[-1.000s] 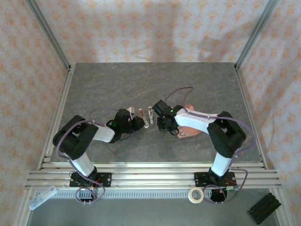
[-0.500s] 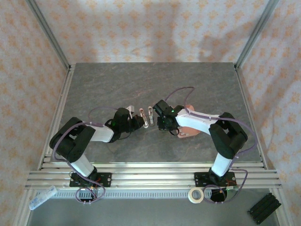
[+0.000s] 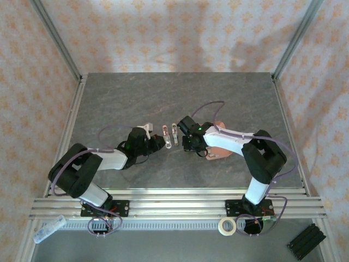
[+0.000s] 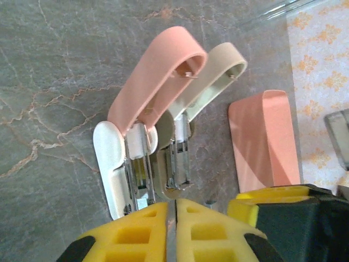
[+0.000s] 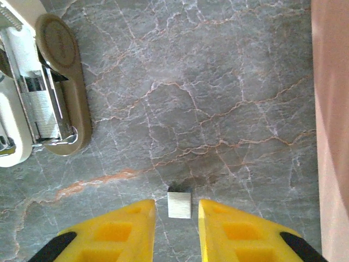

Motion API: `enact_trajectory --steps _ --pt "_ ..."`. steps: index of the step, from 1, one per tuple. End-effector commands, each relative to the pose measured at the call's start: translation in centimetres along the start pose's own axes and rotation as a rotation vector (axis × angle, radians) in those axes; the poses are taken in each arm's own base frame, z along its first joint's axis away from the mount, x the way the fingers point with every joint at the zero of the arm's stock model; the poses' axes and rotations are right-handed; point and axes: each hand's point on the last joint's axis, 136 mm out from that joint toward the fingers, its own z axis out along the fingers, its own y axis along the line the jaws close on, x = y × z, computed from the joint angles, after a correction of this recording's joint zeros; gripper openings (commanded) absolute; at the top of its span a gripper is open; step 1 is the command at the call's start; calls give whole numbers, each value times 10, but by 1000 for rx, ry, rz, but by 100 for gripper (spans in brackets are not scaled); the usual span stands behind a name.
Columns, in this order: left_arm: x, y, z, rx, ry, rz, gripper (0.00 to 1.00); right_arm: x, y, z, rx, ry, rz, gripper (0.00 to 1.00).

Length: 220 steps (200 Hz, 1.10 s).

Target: Load the staples into the stapler

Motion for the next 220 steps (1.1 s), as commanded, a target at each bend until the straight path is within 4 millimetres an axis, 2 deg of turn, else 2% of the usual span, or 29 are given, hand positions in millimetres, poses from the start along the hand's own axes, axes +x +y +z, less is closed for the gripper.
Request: enact_trajectory --steps 1,38,65,96,142,170,196,220 --pt "2 4 -9 -46 -8 58 15 -4 0 0 25 16 15 27" --pt "0 16 -16 -117 -15 72 22 1 -6 9 71 56 17 28" --pt "0 21 -18 -140 -22 78 23 3 -6 13 90 84 11 28" --pt "-1 21 -16 -138 -20 82 25 2 -4 14 85 85 10 28" --pt "-5 19 -9 -131 -21 80 33 6 -8 16 104 106 10 28" --pt "-19 13 -5 -126 -39 107 45 -3 -4 7 81 59 8 29" --pt "-36 13 -1 -149 -19 170 55 -14 -1 -7 51 -12 -1 34" --pt "-49 15 3 -152 -2 211 60 -22 1 -20 20 -72 -13 37"
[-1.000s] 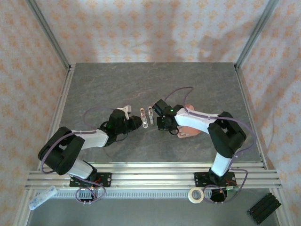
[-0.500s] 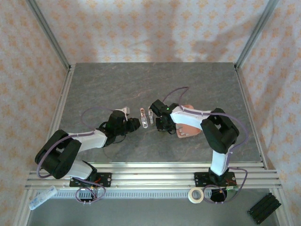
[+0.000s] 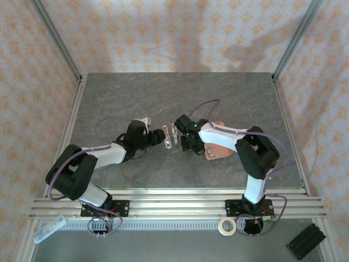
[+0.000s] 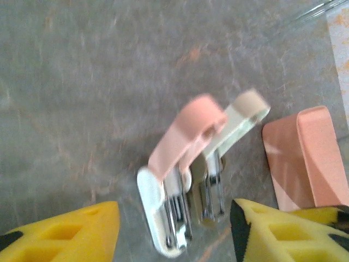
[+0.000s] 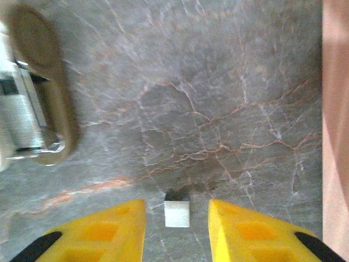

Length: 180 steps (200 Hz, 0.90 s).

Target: Load the staples into the stapler

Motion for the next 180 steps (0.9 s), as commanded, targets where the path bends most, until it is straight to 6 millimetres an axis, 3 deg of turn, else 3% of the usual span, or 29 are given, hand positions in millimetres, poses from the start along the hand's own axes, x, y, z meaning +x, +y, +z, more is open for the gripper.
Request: enact_trajectory --steps 1,73,180 --pt "-9 3 5 -7 31 82 60 -19 -1 -25 -27 -116 -3 37" --pt "-7 -7 26 26 186 306 59 -28 2 -49 -82 -215 -43 38" --pt "-6 -2 42 15 256 435 48 -30 2 -50 -87 -229 -65 36"
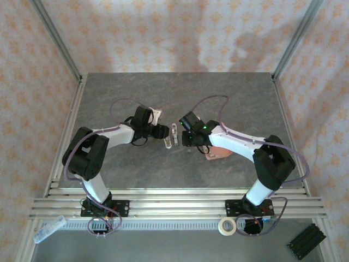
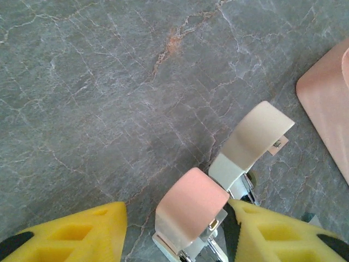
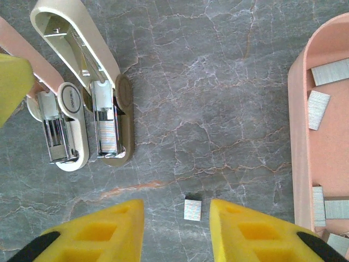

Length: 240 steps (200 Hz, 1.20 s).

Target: Load the staples into the stapler

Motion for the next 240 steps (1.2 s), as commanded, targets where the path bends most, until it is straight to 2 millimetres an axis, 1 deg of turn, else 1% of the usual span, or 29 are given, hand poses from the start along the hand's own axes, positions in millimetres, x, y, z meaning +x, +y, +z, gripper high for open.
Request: enact_trajectory --steps 1,36,97,142,165,197,218,240 --pt "-2 -2 2 15 19 50 48 -9 -4 -8 8 -51 -6 36" --pt "-3 -3 8 34 15 59 42 -10 -4 -8 11 -54 -11 35" --pt "-7 -8 11 71 -2 80 32 -10 -5 -8 16 -58 -18 34" --pt "-5 -9 3 67 6 102 19 -10 -7 -9 19 -64 -21 33" --pt "-1 -10 -5 55 15 119 13 -10 -7 -9 17 -67 -22 33" --pt "9 -10 -24 14 64 132 8 -11 -5 -11 3 -77 -18 33" --pt "12 -7 -47 -58 135 121 6 -13 -3 -14 -14 -92 -12 33" --pt "25 -2 -77 -161 264 127 5 -16 2 -16 -41 -103 -9 34"
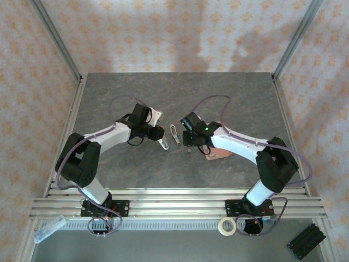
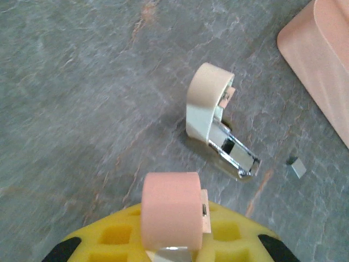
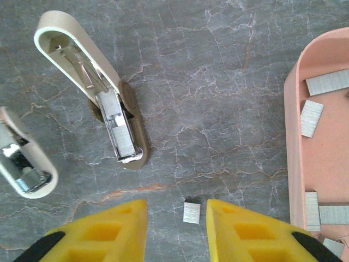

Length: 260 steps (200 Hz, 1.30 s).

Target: Load the staples into the stapler

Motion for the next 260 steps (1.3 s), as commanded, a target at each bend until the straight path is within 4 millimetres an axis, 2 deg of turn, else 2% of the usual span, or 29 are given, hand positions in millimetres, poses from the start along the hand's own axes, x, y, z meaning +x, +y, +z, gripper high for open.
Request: enact_trajectory --steps 1,22,45,73,96,138,157,168,192,208,248,260 --pt "22 9 -38 -132 167 14 5 -12 2 -9 -21 -57 5 34" --pt "38 18 -69 -289 306 74 4 -14 5 -12 -36 -63 6 34" --pt "42 34 -103 -526 432 187 3 -16 4 -18 -40 -83 6 34" --pt "32 58 -146 -866 636 399 3 -17 2 -26 -46 -103 4 34" --pt "17 73 -165 -1078 783 553 3 -15 -1 -30 -47 -112 6 34" --pt "1 68 -155 -1078 746 583 4 -11 -8 -39 -45 -132 15 34" --pt "1 65 -147 -1052 750 573 4 -10 -9 -40 -42 -135 18 34" --pt "6 61 -133 -980 721 545 5 -10 -8 -40 -50 -136 21 35" --pt "13 37 -104 -742 558 404 6 -10 1 -40 -115 -150 26 35" --pt "8 26 -102 -653 473 314 6 -11 7 -43 -156 -167 26 36" --pt "5 22 -102 -501 315 160 6 -15 11 -50 -201 -207 28 37" --pt "0 14 -98 -420 232 145 6 -15 10 -49 -201 -214 33 37"
